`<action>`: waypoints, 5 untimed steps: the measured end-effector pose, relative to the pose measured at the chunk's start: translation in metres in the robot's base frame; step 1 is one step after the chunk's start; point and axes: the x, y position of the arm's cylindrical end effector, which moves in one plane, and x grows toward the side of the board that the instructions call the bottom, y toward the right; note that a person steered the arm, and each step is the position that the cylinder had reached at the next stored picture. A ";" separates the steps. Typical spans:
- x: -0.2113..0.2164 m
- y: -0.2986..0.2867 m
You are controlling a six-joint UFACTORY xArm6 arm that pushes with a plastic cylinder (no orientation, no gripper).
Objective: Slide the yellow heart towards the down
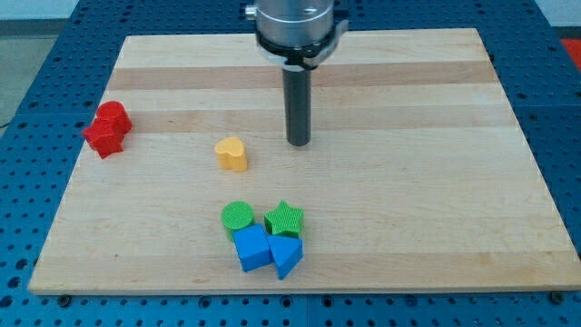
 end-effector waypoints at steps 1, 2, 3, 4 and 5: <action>0.010 -0.052; 0.033 -0.126; 0.051 -0.141; 0.044 -0.124; 0.052 -0.136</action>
